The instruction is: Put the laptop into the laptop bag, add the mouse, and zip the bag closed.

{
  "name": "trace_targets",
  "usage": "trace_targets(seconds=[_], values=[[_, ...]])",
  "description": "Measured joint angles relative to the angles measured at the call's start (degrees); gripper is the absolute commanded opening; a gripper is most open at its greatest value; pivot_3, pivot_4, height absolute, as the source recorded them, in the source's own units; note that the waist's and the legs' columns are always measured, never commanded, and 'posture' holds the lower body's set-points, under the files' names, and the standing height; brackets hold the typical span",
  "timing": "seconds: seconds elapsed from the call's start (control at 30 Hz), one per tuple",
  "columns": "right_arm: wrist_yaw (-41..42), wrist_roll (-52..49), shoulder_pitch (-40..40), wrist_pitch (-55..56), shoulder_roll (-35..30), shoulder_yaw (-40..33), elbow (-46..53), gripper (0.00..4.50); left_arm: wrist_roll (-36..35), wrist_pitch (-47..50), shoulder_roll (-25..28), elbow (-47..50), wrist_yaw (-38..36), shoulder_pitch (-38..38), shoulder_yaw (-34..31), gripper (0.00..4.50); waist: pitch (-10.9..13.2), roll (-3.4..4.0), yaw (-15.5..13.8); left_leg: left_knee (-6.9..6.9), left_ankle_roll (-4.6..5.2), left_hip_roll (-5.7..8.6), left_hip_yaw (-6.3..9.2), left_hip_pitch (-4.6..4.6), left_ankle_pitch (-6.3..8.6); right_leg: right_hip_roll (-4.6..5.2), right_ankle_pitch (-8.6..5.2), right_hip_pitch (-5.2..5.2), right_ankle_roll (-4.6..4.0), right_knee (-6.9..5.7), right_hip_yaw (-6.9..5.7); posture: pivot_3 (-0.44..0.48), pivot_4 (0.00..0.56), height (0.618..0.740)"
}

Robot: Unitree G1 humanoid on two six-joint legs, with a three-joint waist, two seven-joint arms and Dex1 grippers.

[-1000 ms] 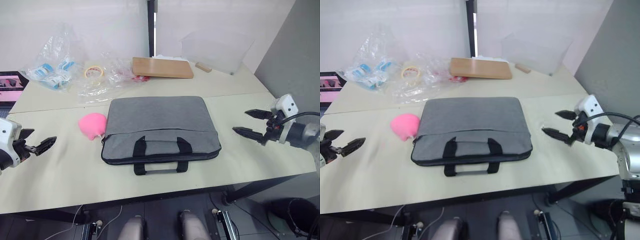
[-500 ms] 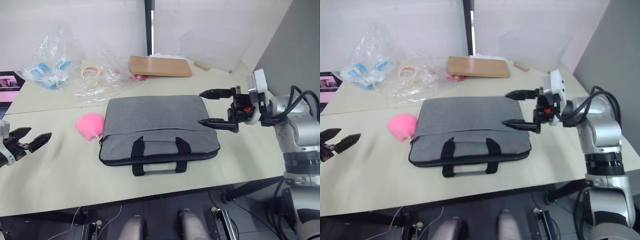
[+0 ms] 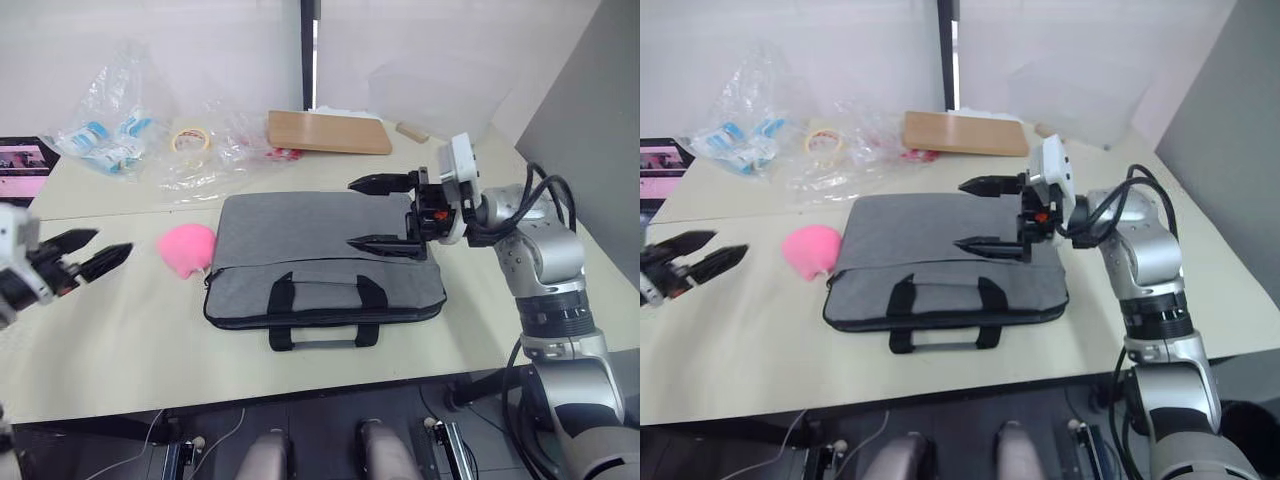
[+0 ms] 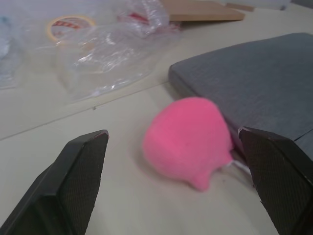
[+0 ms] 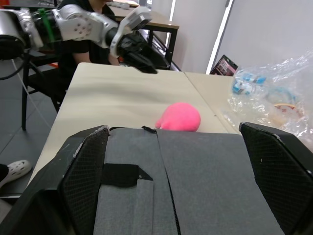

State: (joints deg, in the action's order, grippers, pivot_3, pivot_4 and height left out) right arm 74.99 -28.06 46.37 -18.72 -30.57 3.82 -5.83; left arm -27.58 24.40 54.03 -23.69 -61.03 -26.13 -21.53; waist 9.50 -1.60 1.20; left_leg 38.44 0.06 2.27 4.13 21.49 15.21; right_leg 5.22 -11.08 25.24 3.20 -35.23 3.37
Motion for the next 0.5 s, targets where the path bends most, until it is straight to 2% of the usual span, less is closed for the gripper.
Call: trace_targets(seconds=[0.07,0.13,0.27,0.43,0.5], values=[[0.36,0.51,-0.18,0.09,0.45,0.59,-0.61,4.5,3.93,-2.16,-0.18,-5.34,-2.49,-6.05,5.88,4.48,0.0,0.0,-0.01,0.01,0.0,0.03,-0.28,0.0,-0.01,0.0,0.01,0.01,-0.01,-0.05,-0.01,0.0,0.15,0.74],[0.96,0.86,-0.17,0.09,0.64,0.87,-1.48,4.5,8.72,-4.99,-0.62,-14.66,-6.29,-12.67,12.08,4.48,0.0,0.0,0.26,0.01,0.01,-0.01,-0.4,0.02,0.0,-0.08,0.01,0.05,-0.02,-0.15,-0.01,0.0,0.15,0.74],[1.26,0.9,-0.22,0.07,1.11,1.21,-1.48,4.5,17.22,-11.04,-0.94,-30.31,-11.89,-23.42,20.21,4.48,0.0,-0.01,1.32,0.31,0.13,-0.03,-0.45,0.26,0.07,-0.12,0.01,0.24,-0.02,-0.58,-0.06,0.0,0.15,0.74],[1.07,0.88,-0.69,-0.11,1.5,1.35,-0.71,4.5,23.64,-17.62,-2.09,-41.1,-13.42,-30.93,23.89,4.48,-0.01,-0.02,1.56,0.48,0.18,0.01,-0.51,0.6,0.09,-0.03,0.01,0.62,-0.02,-0.7,-0.06,0.0,0.15,0.74],[1.05,0.91,-0.87,-0.1,1.5,1.39,-0.48,4.5,25.31,-19.39,-2.81,-43.68,-13.28,-31.85,24.11,3.93,-0.01,-0.02,1.52,0.55,0.17,0.02,-0.51,0.77,0.09,-0.01,0.01,0.84,-0.02,-0.84,-0.06,0.0,0.15,0.74]])
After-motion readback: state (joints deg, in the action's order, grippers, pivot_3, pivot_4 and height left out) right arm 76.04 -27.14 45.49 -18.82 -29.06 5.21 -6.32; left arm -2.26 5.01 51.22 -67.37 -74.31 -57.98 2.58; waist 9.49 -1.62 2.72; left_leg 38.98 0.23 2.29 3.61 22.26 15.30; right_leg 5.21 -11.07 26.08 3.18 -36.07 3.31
